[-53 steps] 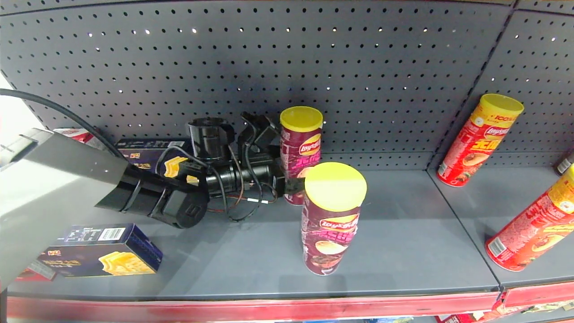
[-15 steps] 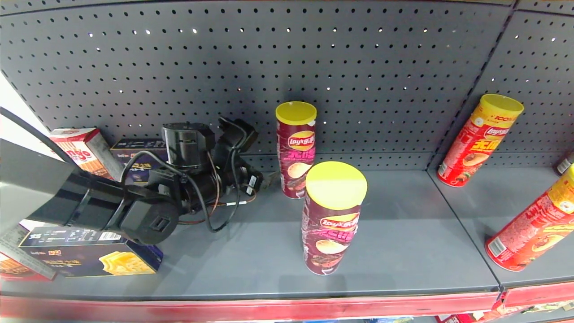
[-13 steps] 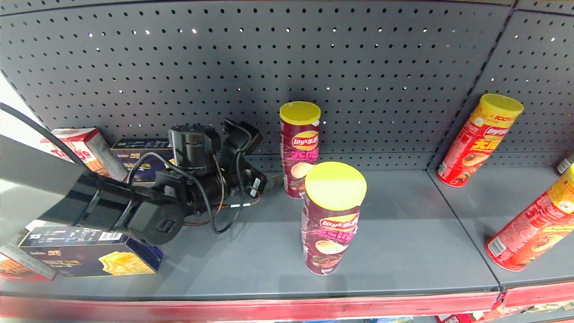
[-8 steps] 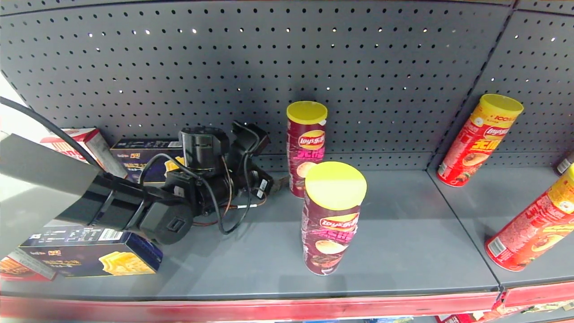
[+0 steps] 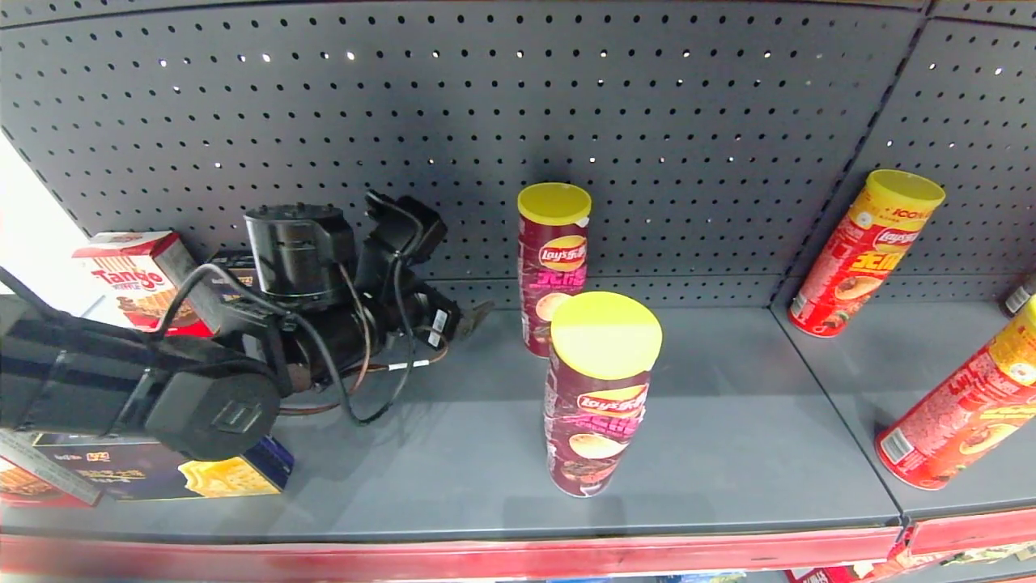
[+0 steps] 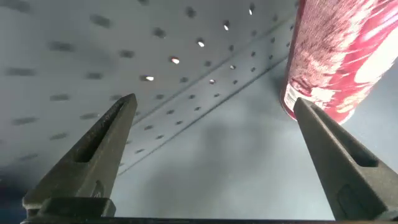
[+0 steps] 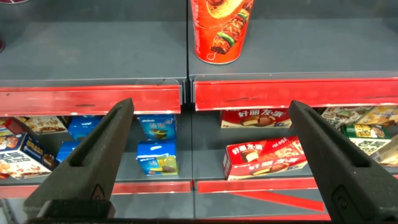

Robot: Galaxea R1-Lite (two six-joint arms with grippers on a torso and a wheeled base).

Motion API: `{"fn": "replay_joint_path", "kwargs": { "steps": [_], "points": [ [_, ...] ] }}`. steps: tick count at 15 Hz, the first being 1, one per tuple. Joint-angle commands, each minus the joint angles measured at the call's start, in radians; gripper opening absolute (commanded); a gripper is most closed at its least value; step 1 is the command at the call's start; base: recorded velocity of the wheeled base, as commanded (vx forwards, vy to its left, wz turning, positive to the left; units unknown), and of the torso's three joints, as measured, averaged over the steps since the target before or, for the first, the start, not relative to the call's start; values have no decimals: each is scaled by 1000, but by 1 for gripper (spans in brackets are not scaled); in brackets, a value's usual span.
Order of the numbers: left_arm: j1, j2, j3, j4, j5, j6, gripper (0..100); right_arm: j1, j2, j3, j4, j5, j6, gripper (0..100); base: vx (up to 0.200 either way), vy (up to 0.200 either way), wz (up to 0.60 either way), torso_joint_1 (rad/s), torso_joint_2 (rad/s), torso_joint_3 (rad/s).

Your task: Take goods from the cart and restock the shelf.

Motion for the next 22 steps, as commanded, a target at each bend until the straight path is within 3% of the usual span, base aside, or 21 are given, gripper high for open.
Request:
{"fn": "replay_joint_path", "kwargs": {
  "steps": [1,4,6,9,15,16,17,18,19,21,22],
  "points": [
    [5,-184,84,-1,38,1,100,0,1,0,0,0,0,100,0,0,0,0,0,0],
    [7,-326,228,-2,98,-7,100,0,1,0,0,0,0,100,0,0,0,0,0,0],
    [7,-361,292,-56,89,-14,100,0,1,0,0,2,-2,100,0,0,0,0,0,0],
    [17,-379,349,-107,75,-37,100,0,1,0,0,5,-2,100,0,0,0,0,0,0],
    [30,-405,404,-125,58,-41,100,0,1,-14,-9,-9,64,100,0,0,0,0,0,0],
    [33,-427,435,-125,58,-41,100,-6,58,-161,-19,-72,158,100,0,0,0,0,0,0],
    [43,-451,464,-125,57,-41,100,2,251,-334,-3,-167,302,100,0,0,0,0,0,0],
    [43,-451,464,-125,57,-41,100,2,251,-334,-3,-167,302,100,0,0,0,0,0,0],
    [94,-470,481,-125,38,-39,100,80,328,-417,14,-24,55,100,0,0,0,0,0,0],
    [106,-473,484,-124,37,-39,100,91,339,-399,38,5,28,100,0,0,0,0,0,0],
    [105,-471,481,-125,35,-36,100,134,357,-403,40,124,20,100,0,0,0,0,0,0]
  ]
}}
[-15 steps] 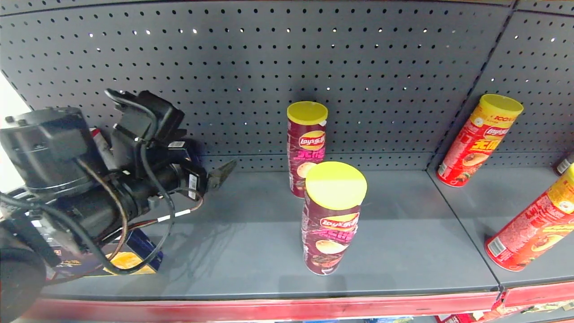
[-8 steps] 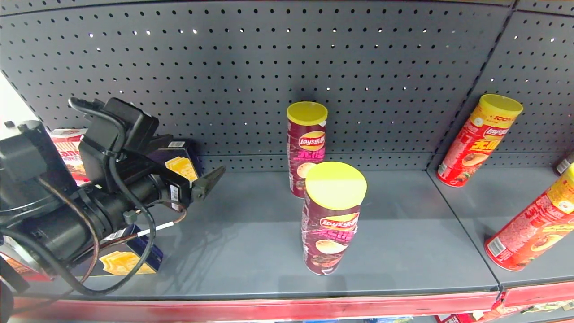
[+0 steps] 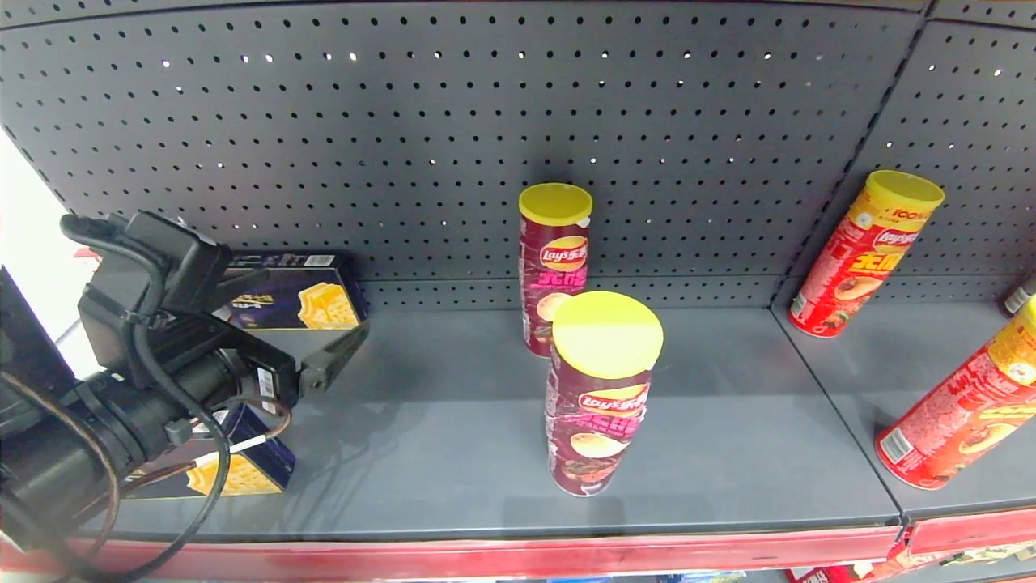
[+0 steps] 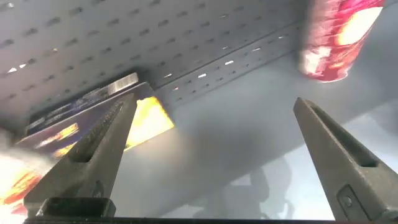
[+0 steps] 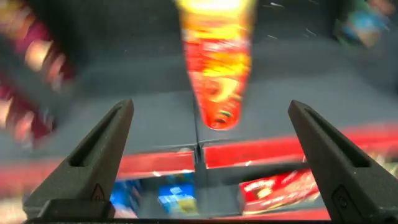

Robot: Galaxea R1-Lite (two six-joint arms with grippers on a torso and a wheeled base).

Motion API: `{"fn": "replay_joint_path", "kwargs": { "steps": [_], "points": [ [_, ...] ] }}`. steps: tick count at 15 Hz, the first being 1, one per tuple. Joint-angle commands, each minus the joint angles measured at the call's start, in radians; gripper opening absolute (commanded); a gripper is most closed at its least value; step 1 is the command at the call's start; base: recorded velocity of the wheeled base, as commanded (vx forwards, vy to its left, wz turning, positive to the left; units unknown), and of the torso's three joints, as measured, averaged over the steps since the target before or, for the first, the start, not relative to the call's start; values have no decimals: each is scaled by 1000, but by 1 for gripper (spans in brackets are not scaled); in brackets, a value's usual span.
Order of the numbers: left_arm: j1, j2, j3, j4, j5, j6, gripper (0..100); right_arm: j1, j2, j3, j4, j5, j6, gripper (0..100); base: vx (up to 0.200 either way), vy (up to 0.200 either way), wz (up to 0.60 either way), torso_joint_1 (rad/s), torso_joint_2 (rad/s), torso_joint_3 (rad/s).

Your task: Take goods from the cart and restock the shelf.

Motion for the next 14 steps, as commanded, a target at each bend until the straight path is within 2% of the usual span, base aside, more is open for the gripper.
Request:
{"fn": "replay_joint_path", "kwargs": {
  "steps": [1,2,3,5,6,8,9,12,14],
  "points": [
    [8,-7,4,0,1,2,100,77,158,-57,8,161,-19,100,0,0,0,0,0,0],
    [10,-4,2,0,1,2,100,88,188,-70,8,205,-31,100,0,0,0,0,0,0],
    [10,-2,4,0,0,2,100,114,232,-80,9,297,-51,100,0,0,0,0,0,0],
    [10,2,5,0,0,2,100,168,295,-80,9,356,-58,100,0,0,0,0,0,0],
    [10,2,7,2,0,1,100,226,338,-80,9,359,-58,100,0,0,0,0,0,0],
    [11,2,16,3,0,-1,100,320,412,-77,6,346,-58,100,0,0,0,0,0,0],
    [13,4,24,3,0,-1,100,403,497,-72,0,333,-67,100,0,0,0,0,0,0],
    [25,13,22,0,0,-1,100,492,631,-37,-134,235,-87,100,0,0,0,0,0,0],
    [28,15,21,0,0,-1,100,527,682,-47,-158,188,-82,100,0,0,0,0,0,0]
  ]
}}
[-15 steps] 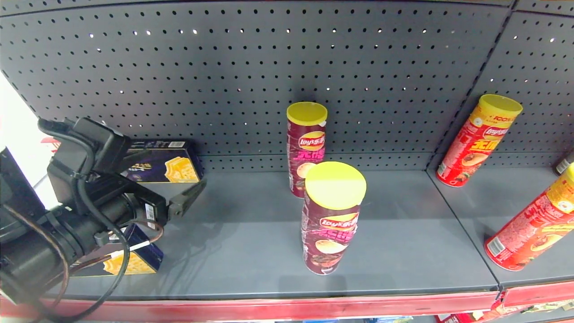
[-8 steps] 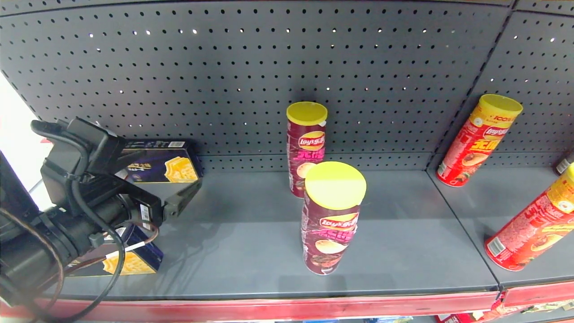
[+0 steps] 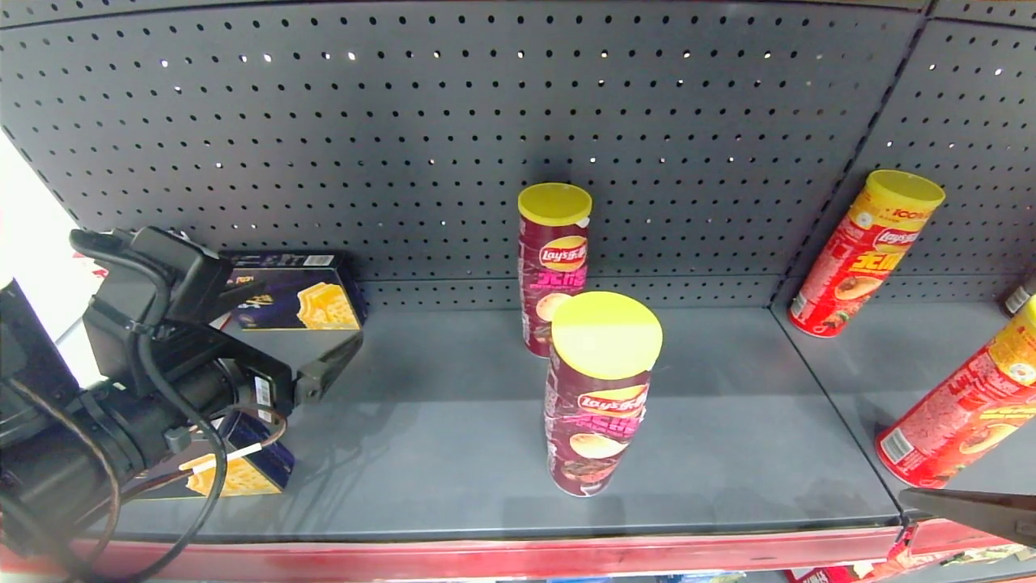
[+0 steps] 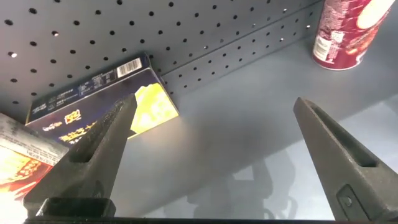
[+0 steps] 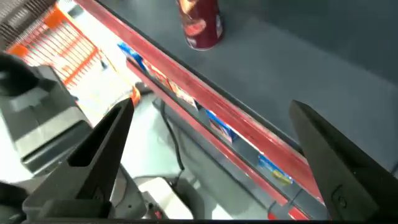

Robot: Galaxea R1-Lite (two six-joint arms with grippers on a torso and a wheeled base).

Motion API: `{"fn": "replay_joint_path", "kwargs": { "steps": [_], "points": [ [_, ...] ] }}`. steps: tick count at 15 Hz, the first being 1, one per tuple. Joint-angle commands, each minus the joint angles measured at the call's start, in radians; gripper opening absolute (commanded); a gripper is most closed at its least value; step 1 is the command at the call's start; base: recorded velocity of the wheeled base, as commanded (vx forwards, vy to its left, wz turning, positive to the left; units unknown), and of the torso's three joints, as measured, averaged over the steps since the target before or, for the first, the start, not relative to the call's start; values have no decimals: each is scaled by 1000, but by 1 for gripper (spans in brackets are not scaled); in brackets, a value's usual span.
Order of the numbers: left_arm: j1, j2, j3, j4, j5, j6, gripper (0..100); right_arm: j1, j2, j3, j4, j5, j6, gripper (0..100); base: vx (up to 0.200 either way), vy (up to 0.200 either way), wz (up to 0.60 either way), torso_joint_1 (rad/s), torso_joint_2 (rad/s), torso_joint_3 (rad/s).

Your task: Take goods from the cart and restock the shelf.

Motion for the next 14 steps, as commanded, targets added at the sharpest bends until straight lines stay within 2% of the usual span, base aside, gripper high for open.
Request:
{"fn": "replay_joint_path", "kwargs": {
  "steps": [1,6,7,10,14],
  "points": [
    [3,7,-2,0,-4,0,100,72,132,-9,-15,-45,1,100,0,0,0,0,0,0],
    [3,24,-13,-2,-7,0,100,85,265,-41,-67,-104,2,100,0,0,0,0,0,0],
    [3,30,-19,-2,-7,2,100,87,307,-81,-67,-164,2,100,0,0,0,0,0,0],
    [3,47,-41,-3,-20,6,100,88,420,-196,-67,-233,1,100,0,0,0,0,0,0],
    [1,50,-42,-3,-21,9,100,99,523,-279,-67,-272,1,100,0,0,0,0,0,0]
  ]
}}
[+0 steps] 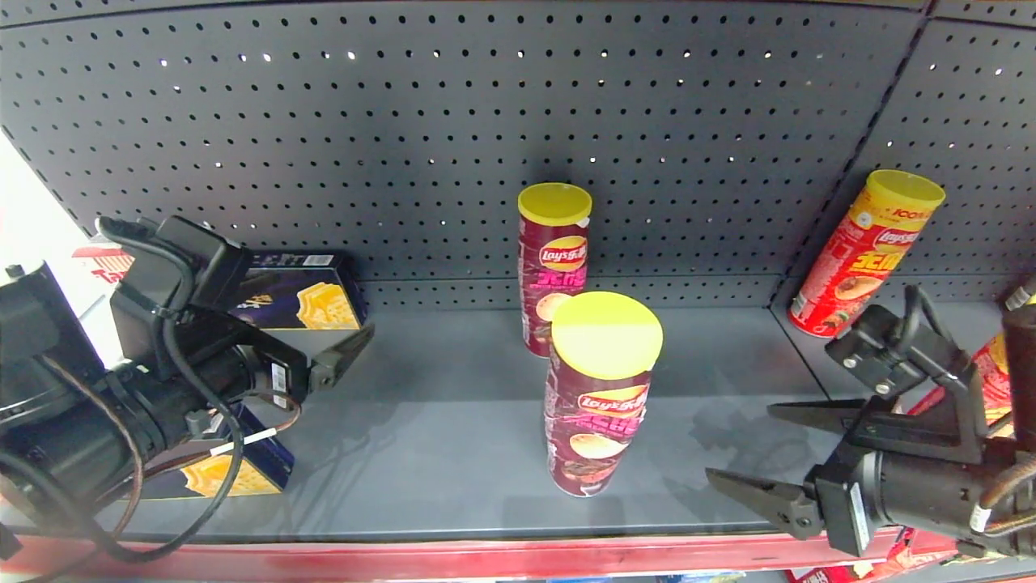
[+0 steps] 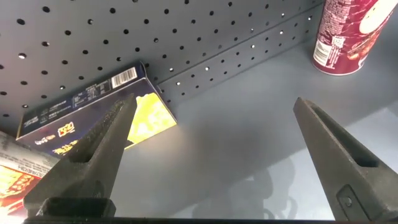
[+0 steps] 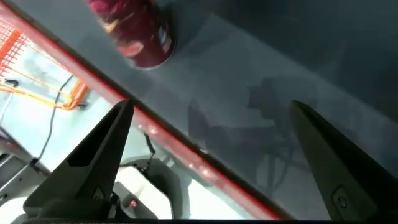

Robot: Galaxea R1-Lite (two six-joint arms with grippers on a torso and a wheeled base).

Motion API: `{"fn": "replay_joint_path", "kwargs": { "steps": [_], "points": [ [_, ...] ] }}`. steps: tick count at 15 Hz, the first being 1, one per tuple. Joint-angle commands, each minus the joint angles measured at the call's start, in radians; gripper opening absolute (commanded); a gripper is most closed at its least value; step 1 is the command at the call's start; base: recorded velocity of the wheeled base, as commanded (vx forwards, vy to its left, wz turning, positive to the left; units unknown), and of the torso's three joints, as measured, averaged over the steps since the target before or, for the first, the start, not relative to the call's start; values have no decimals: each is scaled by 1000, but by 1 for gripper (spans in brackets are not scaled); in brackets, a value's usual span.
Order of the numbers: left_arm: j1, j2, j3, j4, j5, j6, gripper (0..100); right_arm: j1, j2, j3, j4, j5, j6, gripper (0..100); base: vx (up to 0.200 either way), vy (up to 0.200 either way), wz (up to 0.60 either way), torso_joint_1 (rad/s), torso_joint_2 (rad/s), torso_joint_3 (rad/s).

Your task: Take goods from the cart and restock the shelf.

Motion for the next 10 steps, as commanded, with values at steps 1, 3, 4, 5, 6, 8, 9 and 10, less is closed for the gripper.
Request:
{"fn": "replay_joint_path", "kwargs": {
  "steps": [1,3,4,5,6,8,9,10],
  "points": [
    [1,6,-5,0,0,-4,100,8,91,-49,0,-3,-2,100,0,0,0,0,0,0],
    [1,12,-20,0,0,-4,100,10,137,-87,0,-3,-5,100,0,0,0,0,0,0],
    [1,22,-28,0,0,-1,100,17,161,-110,0,-4,-5,100,0,0,0,0,0,0],
    [1,23,-34,0,0,-1,100,23,181,-129,0,-4,-5,100,0,0,0,0,0,0],
    [0,28,-34,0,0,-1,100,26,198,-141,-2,-6,-5,100,0,0,0,0,0,0],
    [1,28,-34,-1,0,-1,100,36,223,-161,-2,-6,-5,100,0,0,0,0,0,0],
    [1,28,-34,-1,-2,-1,100,36,233,-169,-2,-7,-5,100,0,0,0,0,0,0],
    [1,29,-35,-1,-2,-1,100,33,244,-173,-2,-14,-5,100,0,0,0,0,0,0]
  ]
}}
